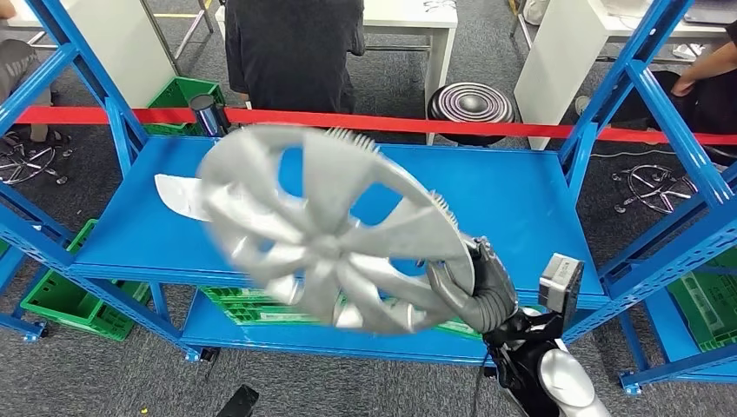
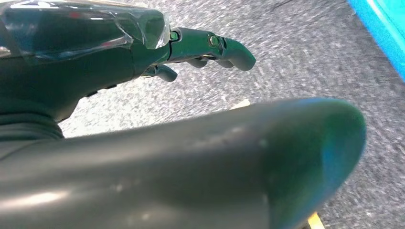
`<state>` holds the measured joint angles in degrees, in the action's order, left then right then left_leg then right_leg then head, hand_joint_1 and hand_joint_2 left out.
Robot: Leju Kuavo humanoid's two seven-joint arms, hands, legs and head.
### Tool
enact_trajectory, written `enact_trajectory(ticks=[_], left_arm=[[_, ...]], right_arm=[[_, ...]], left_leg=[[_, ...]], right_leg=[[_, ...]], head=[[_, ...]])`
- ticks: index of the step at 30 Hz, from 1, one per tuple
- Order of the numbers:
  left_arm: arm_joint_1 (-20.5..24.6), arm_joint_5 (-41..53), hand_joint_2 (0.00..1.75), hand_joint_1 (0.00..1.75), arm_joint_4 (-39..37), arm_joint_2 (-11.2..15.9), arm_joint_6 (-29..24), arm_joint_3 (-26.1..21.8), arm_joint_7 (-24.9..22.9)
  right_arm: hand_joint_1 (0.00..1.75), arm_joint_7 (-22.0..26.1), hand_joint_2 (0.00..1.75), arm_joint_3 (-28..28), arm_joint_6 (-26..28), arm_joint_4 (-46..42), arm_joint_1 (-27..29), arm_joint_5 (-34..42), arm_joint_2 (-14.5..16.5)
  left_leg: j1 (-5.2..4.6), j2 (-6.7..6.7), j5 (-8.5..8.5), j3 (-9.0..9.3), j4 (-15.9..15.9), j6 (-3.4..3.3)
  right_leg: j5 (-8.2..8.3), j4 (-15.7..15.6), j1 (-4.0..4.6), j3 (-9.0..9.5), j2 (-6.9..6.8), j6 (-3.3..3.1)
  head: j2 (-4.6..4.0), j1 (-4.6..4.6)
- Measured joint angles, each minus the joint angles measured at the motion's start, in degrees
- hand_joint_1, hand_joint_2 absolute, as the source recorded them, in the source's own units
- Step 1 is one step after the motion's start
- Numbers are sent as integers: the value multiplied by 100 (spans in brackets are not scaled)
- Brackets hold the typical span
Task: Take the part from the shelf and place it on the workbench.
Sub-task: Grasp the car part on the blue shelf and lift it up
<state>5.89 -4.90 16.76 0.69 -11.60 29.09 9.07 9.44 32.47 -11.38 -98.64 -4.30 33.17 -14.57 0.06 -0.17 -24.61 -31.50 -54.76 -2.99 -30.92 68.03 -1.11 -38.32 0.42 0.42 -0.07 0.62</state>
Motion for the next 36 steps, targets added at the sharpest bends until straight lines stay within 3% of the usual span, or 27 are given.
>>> enact_trajectory(ticks=[1,2,3,5,6,8,10,12,14,16,17,18,19,21,23,26,28,31,32,33,34,36], left_arm=[[0,10,175,0,-1,-4,-1,21,21],[-2,11,175,0,-1,-10,-8,36,43],[-3,11,175,0,-1,-15,-22,48,62],[1,11,175,0,1,-22,-56,66,100],[4,9,175,0,1,-25,-66,73,112],[3,-6,175,0,1,-27,-78,77,138],[-3,-35,175,0,1,-26,-107,79,164],[-8,-57,175,0,1,-25,-152,81,176],[-9,-102,175,0,0,-28,-176,84,174],[-21,-161,175,0,-1,-32,-179,85,142],[-31,-184,175,0,-2,-32,-186,85,111],[-41,-199,175,0,-2,-31,-202,85,73],[-47,-215,175,0,-2,-30,-220,85,38],[-50,-257,175,0,-3,-21,-264,85,-15],[-50,-291,175,0,-4,-13,-312,83,-64],[-69,-308,175,0,-14,-8,-372,80,-123],[-72,-300,175,0,-19,-10,-379,80,-143],[-79,-242,175,0,-20,-23,-330,83,-163],[-87,-210,175,0,-21,-28,-295,89,-167],[-95,-174,175,0,-22,-32,-268,103,-168],[-101,-140,175,0,-24,-35,-248,125,-168],[-108,-74,175,0,-26,-44,-238,177,-168]], right_arm=[[175,-21,175,15,-152,-67,27,212,-5],[175,-36,175,32,-264,-133,46,381,-9],[175,-50,175,50,-343,-198,53,501,-10],[175,-83,175,88,-456,-316,50,683,-11],[175,-100,175,98,-487,-353,44,740,-11],[175,-140,175,112,-568,-411,43,848,0],[175,-194,175,118,-691,-444,59,966,11],[175,-253,175,119,-824,-474,78,1091,28],[175,-317,175,123,-989,-510,88,1242,60],[175,-382,175,134,-1212,-528,101,1394,85],[175,-412,175,142,-1333,-531,113,1446,93],[175,-435,175,149,-1435,-531,126,1465,98],[175,-453,175,156,-1532,-531,138,1472,103],[175,-484,175,166,-1706,-531,150,1475,115],[175,-508,175,173,-1871,-531,153,1494,127],[175,-538,175,195,-2098,-532,157,1563,133],[175,-539,175,212,-2269,-533,152,1635,126],[175,-526,175,243,-2493,-532,169,1682,116],[175,-518,175,252,-2543,-531,189,1661,111],[175,-505,175,258,-2588,-531,212,1628,105],[175,-485,175,260,-2628,-531,233,1589,98],[175,-437,175,256,-2682,-532,270,1514,91]], left_leg=[[-1,-2,0,-6,-2,-1],[0,-3,-3,-9,-6,3],[4,-4,-9,-8,-14,11],[17,-12,-42,-9,-67,54],[9,-17,-77,-28,-125,91],[-4,-22,-141,-78,-231,162],[9,-21,-159,-106,-266,212],[40,-15,-219,-132,-336,265],[58,-3,-513,-337,-806,328],[65,5,-882,-702,-1591,373],[66,6,-958,-831,-1856,378],[66,6,-916,-860,-1903,368],[64,6,-776,-779,-1729,344],[49,5,-399,-389,-942,257],[9,11,-221,-118,-387,181],[-25,15,-186,-80,-259,116],[-4,22,-106,-39,-148,51],[-4,36,-35,-46,-103,1],[-6,36,-29,-63,-114,1],[-6,35,-23,-80,-129,1],[-3,30,-23,-97,-150,4],[2,19,-37,-139,-218,30]], right_leg=[[-126,389,-8,-195,-1,10],[-157,577,-19,-299,-2,48],[-99,541,-33,-294,-5,105],[207,-134,-72,22,-17,242],[337,-516,-82,207,-25,273],[459,-924,-78,407,-22,214],[475,-947,-52,412,-7,91],[496,-957,-64,412,-4,26],[503,-964,-84,413,-3,-11],[499,-963,-72,410,-6,-28],[498,-962,-64,409,-6,-29],[497,-961,-56,411,-5,-30],[497,-961,-48,416,-3,-30],[496,-963,-30,431,4,-27],[499,-962,-3,428,5,-16],[509,-968,-7,413,-8,40],[402,-793,-4,318,-16,57],[-64,205,-5,-137,-19,6],[-168,493,-8,-257,-19,19],[-186,589,-16,-282,-20,54],[-114,444,-27,-187,-22,107],[135,-309,-53,226,-38,196]], head=[[0,-1],[0,-1],[0,-1],[0,-4],[0,-6],[0,-2],[0,2],[0,2],[0,10],[0,14],[0,13],[0,13],[0,14],[0,13],[0,11],[0,12],[0,2],[0,-9],[0,-9],[0,-8],[0,-9],[0,-10]])
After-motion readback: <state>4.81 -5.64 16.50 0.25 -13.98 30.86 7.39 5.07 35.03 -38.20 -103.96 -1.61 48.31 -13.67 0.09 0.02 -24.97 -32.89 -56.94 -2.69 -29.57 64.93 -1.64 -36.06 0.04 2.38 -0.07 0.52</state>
